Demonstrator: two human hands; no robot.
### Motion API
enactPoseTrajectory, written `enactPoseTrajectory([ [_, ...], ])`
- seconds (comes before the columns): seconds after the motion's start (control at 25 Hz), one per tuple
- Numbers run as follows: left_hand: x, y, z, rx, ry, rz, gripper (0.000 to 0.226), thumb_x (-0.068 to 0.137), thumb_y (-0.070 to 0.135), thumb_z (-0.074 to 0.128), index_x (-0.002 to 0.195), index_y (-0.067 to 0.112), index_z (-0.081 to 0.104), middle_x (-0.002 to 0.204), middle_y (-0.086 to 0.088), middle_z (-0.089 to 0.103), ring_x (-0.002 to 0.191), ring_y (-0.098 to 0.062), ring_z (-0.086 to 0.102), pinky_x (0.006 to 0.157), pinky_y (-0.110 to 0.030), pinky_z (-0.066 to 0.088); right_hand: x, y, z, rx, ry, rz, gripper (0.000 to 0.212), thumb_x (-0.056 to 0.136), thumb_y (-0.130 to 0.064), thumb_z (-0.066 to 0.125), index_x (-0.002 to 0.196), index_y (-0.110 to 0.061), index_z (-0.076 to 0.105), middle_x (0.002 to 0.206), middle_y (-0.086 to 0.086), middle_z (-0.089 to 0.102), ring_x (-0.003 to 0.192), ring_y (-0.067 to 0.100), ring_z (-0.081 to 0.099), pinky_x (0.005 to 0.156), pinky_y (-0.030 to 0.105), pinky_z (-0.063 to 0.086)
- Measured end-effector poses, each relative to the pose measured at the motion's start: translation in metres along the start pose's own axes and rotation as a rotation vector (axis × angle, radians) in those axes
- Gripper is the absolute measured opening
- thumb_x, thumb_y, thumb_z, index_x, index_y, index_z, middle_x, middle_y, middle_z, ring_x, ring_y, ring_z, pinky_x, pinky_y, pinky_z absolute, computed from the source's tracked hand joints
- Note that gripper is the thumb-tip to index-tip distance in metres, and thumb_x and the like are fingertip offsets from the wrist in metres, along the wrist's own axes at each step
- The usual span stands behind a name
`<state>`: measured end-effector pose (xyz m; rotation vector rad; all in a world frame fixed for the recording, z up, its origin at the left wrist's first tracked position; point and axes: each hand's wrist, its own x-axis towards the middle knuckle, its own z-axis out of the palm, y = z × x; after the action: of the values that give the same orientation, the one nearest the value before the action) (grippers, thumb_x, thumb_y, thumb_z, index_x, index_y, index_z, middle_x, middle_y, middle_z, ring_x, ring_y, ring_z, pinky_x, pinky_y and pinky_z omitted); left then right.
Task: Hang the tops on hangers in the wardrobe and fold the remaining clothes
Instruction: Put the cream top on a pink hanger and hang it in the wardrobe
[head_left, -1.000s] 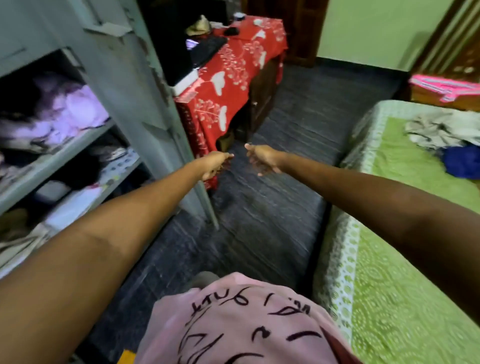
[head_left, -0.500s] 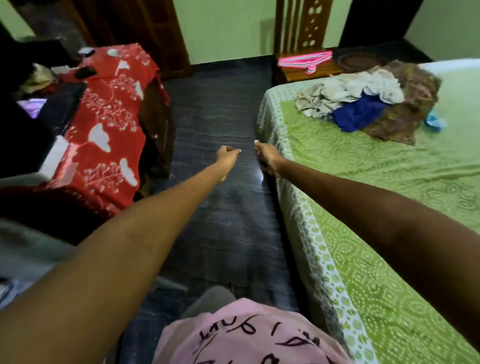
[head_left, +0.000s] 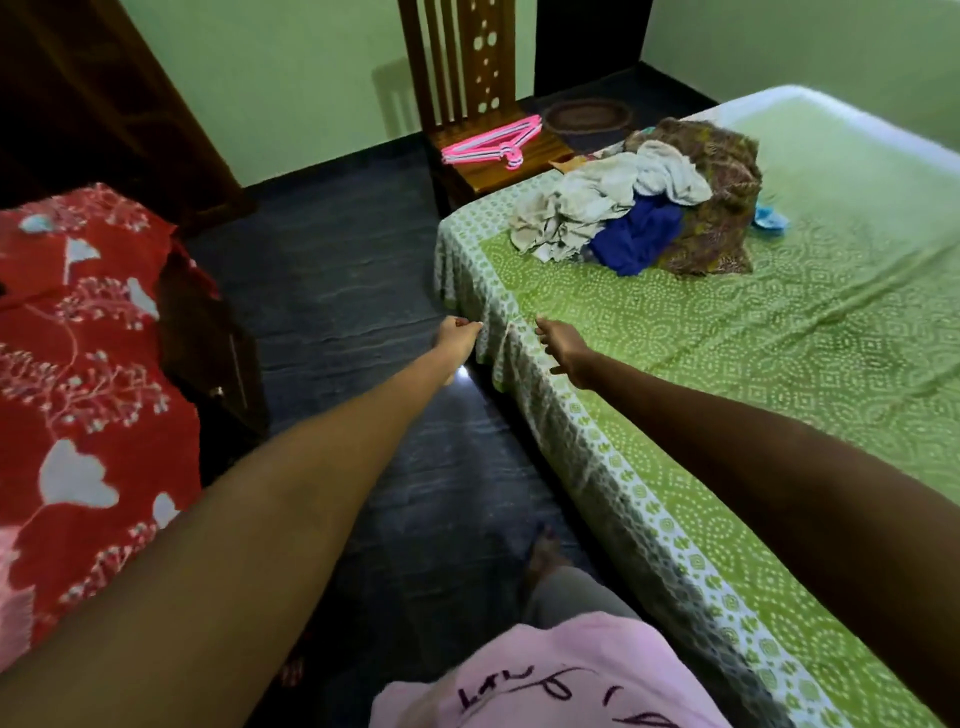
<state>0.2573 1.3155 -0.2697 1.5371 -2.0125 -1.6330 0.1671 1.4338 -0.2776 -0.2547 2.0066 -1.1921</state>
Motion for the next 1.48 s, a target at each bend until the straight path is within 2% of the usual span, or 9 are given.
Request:
enactPoseTrajectory([
  [0.08,0.038,0.016,0.007,0.018,-0.048,-0.007,0.028,0.096,0.021,0.051,0.114,0.000,0.054,0.121,-0.021,0.055,0.099,-0.030,0.053,0.087,-0.032,0.040,0.038,-0.012,-0.004,0.015,0.017,0.028,0.042,0.100,-0.035,0.037,0.120,-0.001,0.053,0.123,0.023,0.053,0.114,0.034,0.050,0.096,0.044,0.041],
  [0.2,0.098,0.046,0.021,0.011,-0.119,0.019,0.026,0.096,0.019,0.049,0.117,0.003,0.051,0.107,-0.006,0.056,0.093,-0.020,0.051,0.080,-0.026,0.037,0.105,-0.036,-0.012,0.043,0.026,0.032,0.040,0.100,-0.037,0.035,0.110,-0.002,0.051,0.104,0.018,0.049,0.095,0.027,0.048,0.081,0.037,0.040],
  [0.36,0.188,0.098,0.044,0.101,-0.185,-0.011,0.011,0.097,0.016,0.047,0.087,0.013,0.049,0.081,0.002,0.047,0.080,-0.015,0.046,0.069,-0.025,0.037,0.207,-0.074,-0.037,0.104,0.067,0.093,0.042,0.100,-0.036,0.036,0.123,-0.003,0.050,0.127,0.021,0.051,0.117,0.035,0.049,0.096,0.046,0.041],
  [0.52,0.264,0.159,0.066,0.157,-0.226,0.034,0.024,0.096,0.019,0.050,0.115,0.005,0.052,0.104,-0.008,0.054,0.089,-0.019,0.051,0.068,-0.025,0.040,0.277,-0.096,-0.066,0.119,0.081,0.156,0.025,0.099,-0.034,0.038,0.107,-0.013,0.049,0.100,0.009,0.044,0.089,0.021,0.041,0.076,0.033,0.034],
  [0.64,0.309,0.192,0.087,0.231,-0.269,0.046,0.023,0.095,0.020,0.050,0.115,0.008,0.053,0.106,-0.011,0.053,0.093,-0.023,0.052,0.072,-0.027,0.040,0.322,-0.104,-0.085,0.167,0.113,0.203,0.025,0.098,-0.037,0.039,0.111,-0.016,0.047,0.114,0.006,0.046,0.098,0.023,0.046,0.078,0.034,0.036],
  [0.84,0.382,0.223,0.128,0.373,-0.345,0.070,0.034,0.096,0.021,0.050,0.128,0.008,0.048,0.119,-0.014,0.053,0.094,-0.024,0.053,0.071,-0.031,0.042,0.392,-0.110,-0.108,0.300,0.185,0.296,0.047,0.100,-0.035,0.037,0.138,-0.008,0.040,0.142,0.010,0.041,0.121,0.030,0.046,0.082,0.038,0.042],
  [1.0,0.449,0.244,0.172,0.545,-0.496,0.105,0.035,0.096,0.022,0.049,0.126,0.004,0.046,0.116,-0.015,0.052,0.094,-0.026,0.051,0.067,-0.029,0.037,0.452,-0.107,-0.120,0.450,0.279,0.408,0.037,0.100,-0.031,0.036,0.126,-0.006,0.047,0.125,0.012,0.049,0.116,0.033,0.050,0.091,0.044,0.042],
  [1.24,0.537,0.270,0.213,0.814,-0.808,0.259,0.036,0.096,0.015,0.050,0.130,0.002,0.047,0.129,-0.016,0.053,0.116,-0.029,0.051,0.088,-0.030,0.041,0.521,-0.113,-0.120,0.659,0.464,0.634,0.010,0.099,-0.019,0.037,0.105,-0.014,0.043,0.092,0.002,0.047,0.066,0.018,0.051,0.054,0.028,0.037],
  [1.48,0.622,0.255,0.254,0.855,-0.990,0.250,0.041,0.094,0.002,0.047,0.134,0.001,0.043,0.134,-0.015,0.049,0.122,-0.027,0.047,0.087,-0.025,0.038,0.587,-0.081,-0.084,0.760,0.557,0.801,0.013,0.096,-0.011,0.039,0.093,-0.018,0.050,0.077,-0.002,0.048,0.059,0.014,0.050,0.054,0.024,0.037],
])
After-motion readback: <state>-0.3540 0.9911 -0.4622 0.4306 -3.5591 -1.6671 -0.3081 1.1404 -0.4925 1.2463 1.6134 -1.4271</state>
